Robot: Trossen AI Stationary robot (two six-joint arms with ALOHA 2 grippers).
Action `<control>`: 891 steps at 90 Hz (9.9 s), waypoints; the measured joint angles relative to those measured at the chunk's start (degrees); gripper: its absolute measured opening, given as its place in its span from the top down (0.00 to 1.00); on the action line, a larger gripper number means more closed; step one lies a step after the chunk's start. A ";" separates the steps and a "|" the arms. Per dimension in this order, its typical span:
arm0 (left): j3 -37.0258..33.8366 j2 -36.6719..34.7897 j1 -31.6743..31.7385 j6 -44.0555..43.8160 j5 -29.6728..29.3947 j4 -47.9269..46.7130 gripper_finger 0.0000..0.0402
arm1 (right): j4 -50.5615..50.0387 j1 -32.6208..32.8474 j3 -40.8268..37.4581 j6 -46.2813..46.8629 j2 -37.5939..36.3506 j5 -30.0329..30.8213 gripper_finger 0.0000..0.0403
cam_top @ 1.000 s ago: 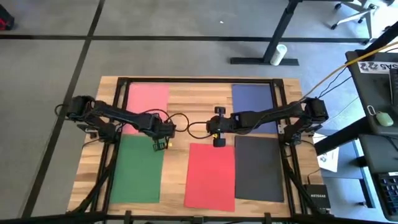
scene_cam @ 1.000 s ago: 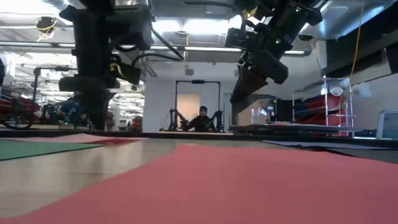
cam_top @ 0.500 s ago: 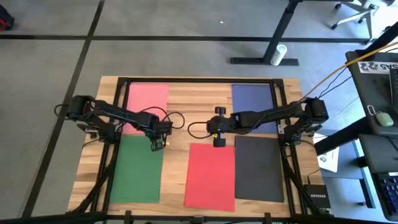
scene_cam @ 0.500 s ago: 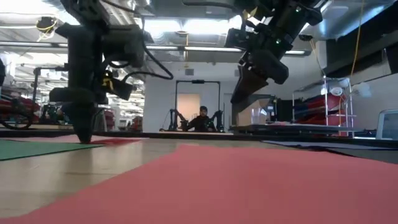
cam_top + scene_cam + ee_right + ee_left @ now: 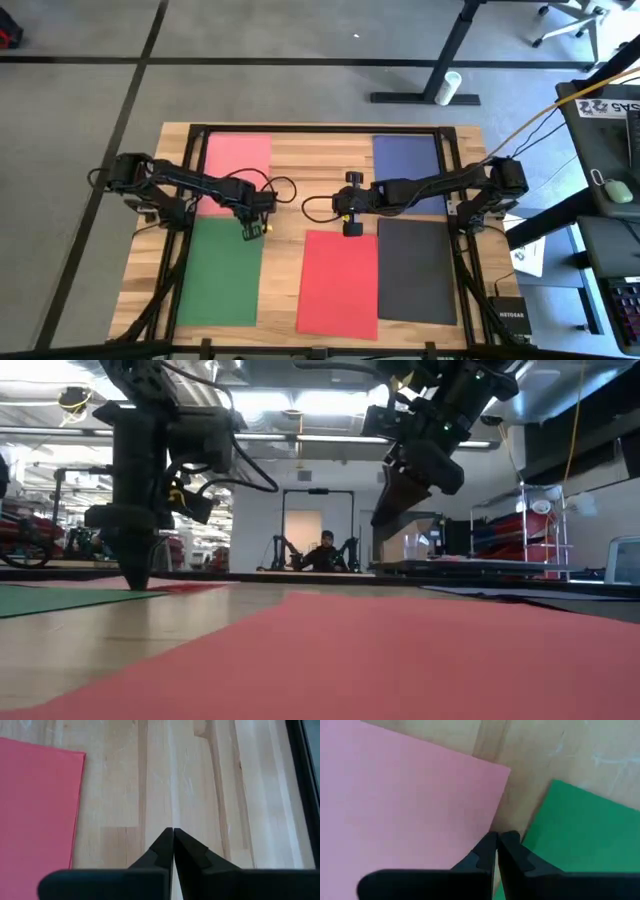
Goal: Organize paper
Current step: Stack the pink paper on top of the pink paper, then adjust the stacked red papers on the table, then adjust the stacked green papers on the table
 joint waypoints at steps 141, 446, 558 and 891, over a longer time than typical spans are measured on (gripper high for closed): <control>9.88 1.23 -20.75 -6.29 -2.27 27.91 1.00 | -2.55 0.32 0.02 0.22 -2.82 0.72 1.00; 19.96 25.44 -27.07 -2.69 1.37 47.23 1.00 | -6.82 4.26 -6.51 6.58 -13.18 2.08 1.00; 32.35 25.03 -29.94 -1.51 1.95 22.56 1.00 | -7.17 4.22 -6.51 6.60 -13.18 3.23 1.00; 41.98 30.71 -54.71 -52.48 7.80 -10.83 1.00 | 1.22 4.26 -6.51 6.08 -13.18 0.70 1.00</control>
